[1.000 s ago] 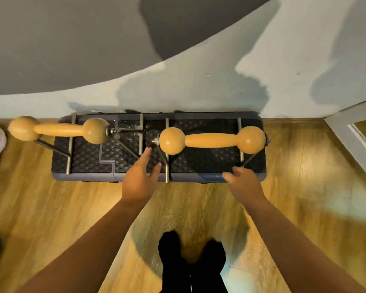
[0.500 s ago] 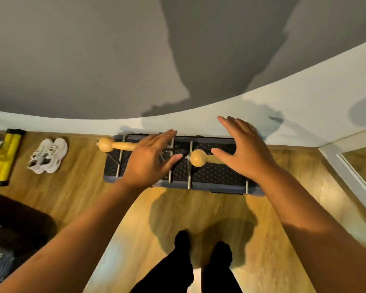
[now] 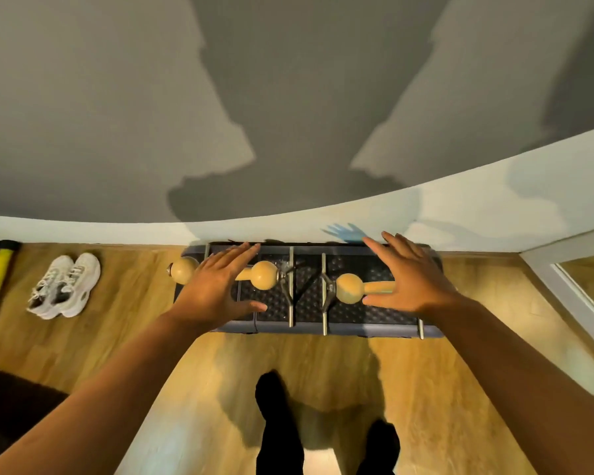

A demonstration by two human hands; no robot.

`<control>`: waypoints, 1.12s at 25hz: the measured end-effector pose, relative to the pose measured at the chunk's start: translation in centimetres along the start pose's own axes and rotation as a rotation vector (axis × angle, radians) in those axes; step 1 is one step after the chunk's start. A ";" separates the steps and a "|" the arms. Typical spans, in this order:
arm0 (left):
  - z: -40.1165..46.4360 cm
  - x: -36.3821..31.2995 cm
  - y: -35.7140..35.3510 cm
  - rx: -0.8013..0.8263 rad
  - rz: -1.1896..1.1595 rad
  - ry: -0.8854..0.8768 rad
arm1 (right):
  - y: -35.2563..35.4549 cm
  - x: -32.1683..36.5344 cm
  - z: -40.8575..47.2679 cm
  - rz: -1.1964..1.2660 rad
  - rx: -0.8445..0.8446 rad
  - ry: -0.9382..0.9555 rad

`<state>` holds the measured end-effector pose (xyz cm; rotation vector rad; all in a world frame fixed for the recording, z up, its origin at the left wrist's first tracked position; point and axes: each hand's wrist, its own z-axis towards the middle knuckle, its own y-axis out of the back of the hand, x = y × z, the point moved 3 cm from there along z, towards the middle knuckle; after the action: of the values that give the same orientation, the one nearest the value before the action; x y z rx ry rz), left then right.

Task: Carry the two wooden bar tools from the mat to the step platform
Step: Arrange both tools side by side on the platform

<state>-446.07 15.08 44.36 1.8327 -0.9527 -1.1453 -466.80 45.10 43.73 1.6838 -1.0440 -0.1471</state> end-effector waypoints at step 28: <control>14.1 15.6 -13.8 0.604 0.198 0.061 | -15.3 -10.2 10.4 -0.283 0.476 -0.255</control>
<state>-451.45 4.36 22.26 2.1538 -1.5240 -0.7166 -470.33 44.90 22.90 2.2904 -1.0780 -0.3226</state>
